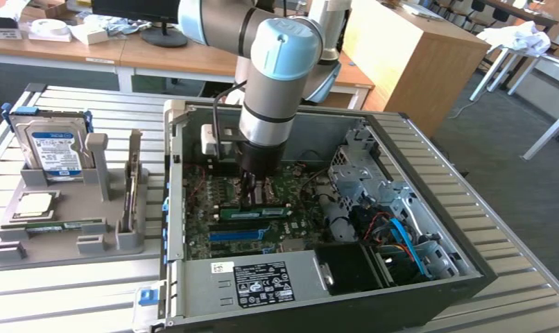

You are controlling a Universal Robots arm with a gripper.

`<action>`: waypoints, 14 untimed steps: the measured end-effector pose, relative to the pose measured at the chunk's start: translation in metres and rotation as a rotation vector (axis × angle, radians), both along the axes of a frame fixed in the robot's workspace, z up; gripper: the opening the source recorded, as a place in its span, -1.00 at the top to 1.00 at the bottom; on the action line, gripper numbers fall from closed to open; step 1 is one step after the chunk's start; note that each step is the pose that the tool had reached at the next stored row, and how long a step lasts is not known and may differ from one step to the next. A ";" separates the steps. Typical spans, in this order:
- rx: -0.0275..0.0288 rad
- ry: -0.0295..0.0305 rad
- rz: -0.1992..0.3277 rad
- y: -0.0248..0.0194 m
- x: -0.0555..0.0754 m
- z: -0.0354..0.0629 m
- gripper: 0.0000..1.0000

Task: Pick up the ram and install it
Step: 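Press down the ram until it locks into place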

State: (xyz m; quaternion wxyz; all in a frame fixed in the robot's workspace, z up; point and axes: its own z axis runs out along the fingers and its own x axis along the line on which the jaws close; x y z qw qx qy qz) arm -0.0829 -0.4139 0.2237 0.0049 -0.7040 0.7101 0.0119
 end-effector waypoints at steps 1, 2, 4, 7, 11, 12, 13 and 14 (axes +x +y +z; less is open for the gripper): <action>0.0000 0.0000 0.000 0.0000 0.000 0.0000 0.80; 0.0000 0.0000 0.000 0.0000 0.000 0.0000 0.80; 0.0001 0.0000 0.000 0.0000 0.000 -0.0003 0.80; 0.0000 -0.0001 0.000 0.0000 0.000 -0.0009 0.80; 0.0002 -0.0002 0.000 0.0000 0.000 -0.0010 0.80; 0.0002 -0.0002 0.000 0.0000 0.000 -0.0015 0.80; 0.0001 -0.0003 0.000 0.0000 0.000 -0.0021 0.80; -0.0002 -0.0002 0.000 0.0000 0.000 -0.0021 0.80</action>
